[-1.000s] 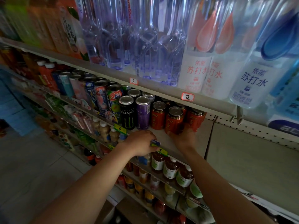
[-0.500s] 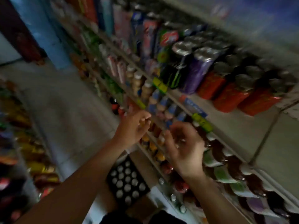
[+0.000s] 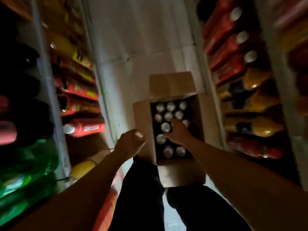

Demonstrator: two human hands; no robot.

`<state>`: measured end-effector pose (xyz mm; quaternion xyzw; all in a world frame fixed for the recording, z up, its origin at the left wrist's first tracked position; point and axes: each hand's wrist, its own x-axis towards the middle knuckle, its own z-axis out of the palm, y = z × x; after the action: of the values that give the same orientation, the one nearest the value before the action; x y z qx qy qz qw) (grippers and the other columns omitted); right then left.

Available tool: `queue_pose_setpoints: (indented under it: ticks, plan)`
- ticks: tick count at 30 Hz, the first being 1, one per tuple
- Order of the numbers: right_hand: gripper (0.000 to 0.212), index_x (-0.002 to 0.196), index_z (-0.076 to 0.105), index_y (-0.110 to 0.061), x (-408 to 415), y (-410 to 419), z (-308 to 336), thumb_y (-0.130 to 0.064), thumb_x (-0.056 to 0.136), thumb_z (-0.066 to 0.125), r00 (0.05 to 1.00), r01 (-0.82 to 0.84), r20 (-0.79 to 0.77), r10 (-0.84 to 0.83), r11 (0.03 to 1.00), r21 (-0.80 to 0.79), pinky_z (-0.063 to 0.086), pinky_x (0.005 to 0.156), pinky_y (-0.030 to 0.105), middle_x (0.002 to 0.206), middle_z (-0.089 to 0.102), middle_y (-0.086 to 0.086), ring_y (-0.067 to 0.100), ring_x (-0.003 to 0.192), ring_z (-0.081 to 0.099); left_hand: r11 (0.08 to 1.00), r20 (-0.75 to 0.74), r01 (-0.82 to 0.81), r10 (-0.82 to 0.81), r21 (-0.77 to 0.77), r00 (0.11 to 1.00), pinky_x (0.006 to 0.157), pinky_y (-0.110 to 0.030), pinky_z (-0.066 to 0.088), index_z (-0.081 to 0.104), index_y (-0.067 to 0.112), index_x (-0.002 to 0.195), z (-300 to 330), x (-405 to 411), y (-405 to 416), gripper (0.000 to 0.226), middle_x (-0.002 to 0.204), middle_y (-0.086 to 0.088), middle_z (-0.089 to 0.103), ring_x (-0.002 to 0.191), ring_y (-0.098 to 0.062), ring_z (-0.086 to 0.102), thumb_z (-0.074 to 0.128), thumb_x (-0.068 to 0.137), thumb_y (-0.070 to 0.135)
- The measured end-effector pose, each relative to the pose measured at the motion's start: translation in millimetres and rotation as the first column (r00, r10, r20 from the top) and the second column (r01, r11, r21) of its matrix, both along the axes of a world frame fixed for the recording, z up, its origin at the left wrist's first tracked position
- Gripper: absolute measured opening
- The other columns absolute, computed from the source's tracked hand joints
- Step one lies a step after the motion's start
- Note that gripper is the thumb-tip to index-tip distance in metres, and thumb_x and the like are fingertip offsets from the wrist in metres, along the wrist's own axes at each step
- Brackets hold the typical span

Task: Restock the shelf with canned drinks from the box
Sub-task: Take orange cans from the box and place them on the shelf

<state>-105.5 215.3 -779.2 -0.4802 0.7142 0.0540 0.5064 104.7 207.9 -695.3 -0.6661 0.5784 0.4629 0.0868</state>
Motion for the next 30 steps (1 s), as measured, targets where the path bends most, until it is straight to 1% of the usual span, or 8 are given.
queue_pose_setpoints:
  ticks: [4,8,13,17,20,24,27,30]
  plan:
    - [0.078,0.151,0.029,-0.017,19.0,-9.8,-89.8,-0.050,0.088,0.062,0.988,-0.075,-0.139,0.069,0.996,-0.043,0.030,0.113,0.041,0.155,0.029,0.018,0.036,0.142,0.029,0.998,-0.085,-0.050,0.048,-0.023,0.995,0.080,-0.022,0.049,0.069,0.018,0.095,-64.6,-10.4,-8.0,0.017,0.086,0.004,0.073,0.084,-0.013,0.068,0.069,0.083,0.031]
    - [0.076,0.151,0.028,-0.023,30.5,6.4,-142.3,-0.034,0.086,0.066,0.988,-0.104,-0.127,0.092,0.991,-0.089,0.040,0.107,0.044,0.151,0.032,0.020,0.039,0.137,0.035,0.998,-0.171,-0.026,0.018,-0.050,0.985,0.069,-0.011,0.043,0.067,0.021,0.098,-113.6,-14.2,-2.4,0.013,0.081,0.010,0.067,0.069,0.003,0.058,0.068,0.087,0.027]
    - [0.063,0.137,0.047,-0.020,15.4,8.5,-110.9,-0.031,0.080,0.072,0.996,0.078,-0.029,-0.087,0.969,-0.234,0.047,0.095,0.040,0.129,0.055,0.017,0.035,0.119,0.053,0.996,-0.181,-0.043,0.028,-0.081,0.983,0.077,-0.026,0.051,0.063,0.026,0.104,-110.9,-12.9,-3.1,0.024,0.087,0.012,0.065,0.070,0.000,0.058,0.072,0.082,0.028]
    - [0.039,0.115,0.060,-0.033,-18.3,4.6,-2.3,-0.036,0.079,0.072,0.912,0.402,0.179,-0.369,0.888,-0.221,0.053,0.084,0.033,0.101,0.066,-0.004,0.017,0.098,0.064,0.996,-0.258,0.034,-0.054,-0.083,0.965,0.090,-0.020,0.041,0.049,0.025,0.133,-53.7,-30.7,-19.7,0.076,0.123,0.006,0.054,0.106,-0.007,0.053,0.085,0.066,0.030]
    - [0.026,0.101,0.063,-0.035,-59.8,-3.1,137.5,-0.038,0.075,0.067,0.872,0.467,0.312,-0.377,0.832,-0.300,0.055,0.072,0.034,0.090,0.067,-0.009,0.015,0.088,0.067,0.925,-0.319,0.290,-0.359,-0.245,0.877,0.109,-0.036,0.038,0.037,0.024,0.144,45.8,-65.9,-47.8,0.107,0.143,-0.002,0.042,0.131,-0.018,0.042,0.087,0.052,0.045]
    - [0.044,0.093,0.063,-0.023,-97.3,-10.6,315.6,-0.052,0.060,0.061,0.843,0.516,0.377,-0.384,0.775,-0.365,0.047,0.052,0.027,0.081,0.066,0.005,0.018,0.071,0.066,0.856,-0.397,0.358,-0.495,-0.373,0.773,0.092,-0.029,0.050,0.056,0.024,0.124,194.9,-119.5,-58.6,0.080,0.117,0.006,0.064,0.105,-0.008,0.062,0.092,0.055,0.040]
    - [0.042,0.089,0.064,-0.023,-125.3,7.8,444.5,-0.057,0.064,0.064,0.842,0.538,0.367,-0.396,0.669,-0.513,0.049,0.059,0.031,0.075,0.066,-0.005,0.012,0.068,0.062,0.857,-0.465,0.301,-0.487,-0.419,0.740,0.073,-0.015,0.049,0.063,0.027,0.096,309.6,-163.5,-46.6,0.050,0.082,0.015,0.070,0.078,0.009,0.064,0.092,0.056,0.036]
    - [0.042,0.098,0.065,-0.030,-154.4,46.4,538.6,-0.056,0.066,0.075,0.783,0.619,0.494,-0.378,0.543,-0.567,0.051,0.070,0.027,0.087,0.071,-0.011,0.003,0.079,0.066,0.873,-0.599,0.299,-0.483,-0.386,0.639,0.081,-0.022,0.054,0.067,0.024,0.106,403.7,-205.4,-31.8,0.053,0.093,0.009,0.074,0.086,0.001,0.068,0.091,0.059,0.028]
